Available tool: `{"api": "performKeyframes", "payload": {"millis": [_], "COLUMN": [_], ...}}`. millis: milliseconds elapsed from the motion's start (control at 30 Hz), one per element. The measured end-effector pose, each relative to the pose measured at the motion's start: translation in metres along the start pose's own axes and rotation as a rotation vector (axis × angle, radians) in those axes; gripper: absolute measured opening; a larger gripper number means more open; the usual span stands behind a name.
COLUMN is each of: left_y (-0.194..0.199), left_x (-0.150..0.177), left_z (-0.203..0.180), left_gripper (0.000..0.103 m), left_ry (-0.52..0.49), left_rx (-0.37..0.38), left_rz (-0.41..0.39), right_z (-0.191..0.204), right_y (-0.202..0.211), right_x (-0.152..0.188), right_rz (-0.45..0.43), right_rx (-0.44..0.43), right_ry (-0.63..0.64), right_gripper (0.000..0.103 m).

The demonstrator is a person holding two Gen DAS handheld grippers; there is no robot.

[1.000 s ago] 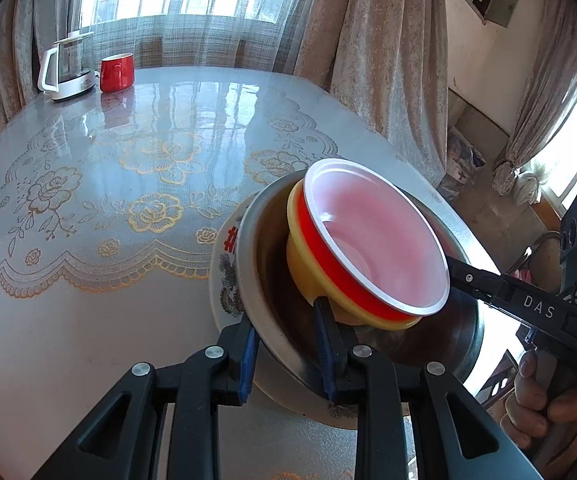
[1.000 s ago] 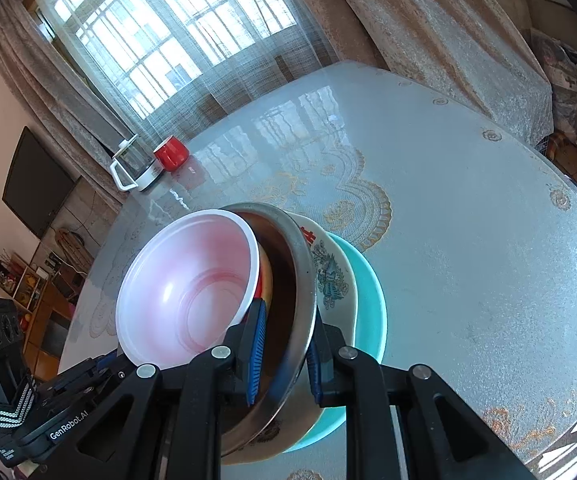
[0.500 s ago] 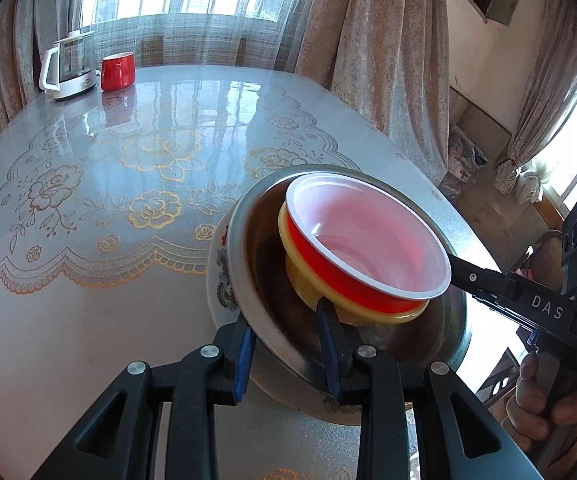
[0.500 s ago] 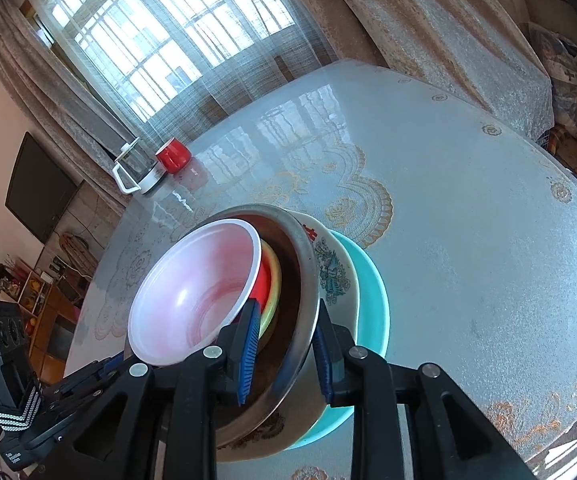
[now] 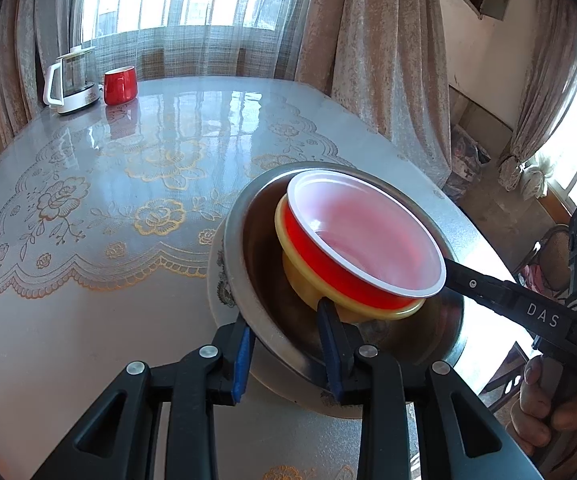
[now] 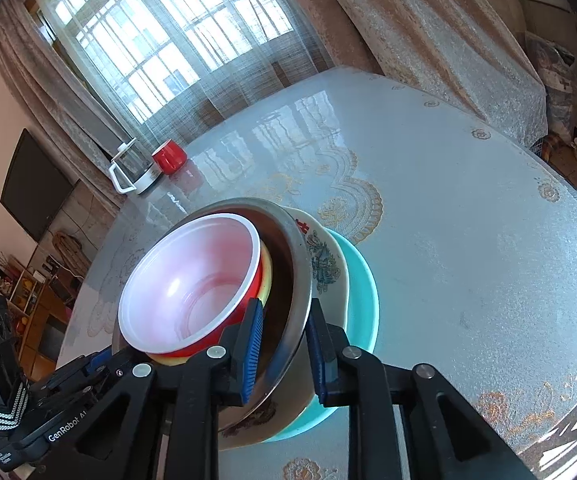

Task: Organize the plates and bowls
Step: 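Lower the steel bowl onto the white plate with the right gripper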

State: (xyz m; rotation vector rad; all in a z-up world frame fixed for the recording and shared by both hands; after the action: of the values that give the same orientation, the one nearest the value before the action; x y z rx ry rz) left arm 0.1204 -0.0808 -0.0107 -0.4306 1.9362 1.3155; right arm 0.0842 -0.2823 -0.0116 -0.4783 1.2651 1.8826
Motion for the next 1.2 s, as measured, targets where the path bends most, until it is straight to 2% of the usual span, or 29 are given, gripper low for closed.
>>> {"api": "performKeyframes", "payload": {"millis": [300, 733, 1067, 1200], "left_y": [0.001, 0.003, 0.012, 0.017], "left_x": [0.001, 0.002, 0.003, 0.006], "left_z": [-0.004, -0.006, 0.0, -0.001], "left_gripper": [0.032, 0.033, 0.035, 0.036], "left_ry": [-0.015, -0.018, 0.007, 0.002], "left_rx": [-0.014, -0.029, -0.04, -0.054], "left_rz": [-0.009, -0.018, -0.046, -0.064], "right_z": [0.006, 0.005, 0.015, 0.018], "right_y": [0.002, 0.004, 0.014, 0.02], "right_x": [0.005, 0.006, 0.008, 0.008], "right_rz": [-0.014, -0.022, -0.056, -0.079], "right_rx": [0.043, 0.057, 0.088, 0.083], "right_ry": [0.058, 0.061, 0.114, 0.112], "right_gripper": [0.017, 0.017, 0.023, 0.029]}}
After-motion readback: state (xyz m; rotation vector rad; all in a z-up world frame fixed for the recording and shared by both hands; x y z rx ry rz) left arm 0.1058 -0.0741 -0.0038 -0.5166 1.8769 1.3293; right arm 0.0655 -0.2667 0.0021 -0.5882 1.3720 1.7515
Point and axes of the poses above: each gripper's, at about its wrist camera, not at the fingertips, and y roughly against the way its jaws point, z to its left, x to its underside, the point moved 1 cm from there along -y, roughly the way its jaws point, and after that the axes turned 6 degrees about -z, right-handed, at the moved point
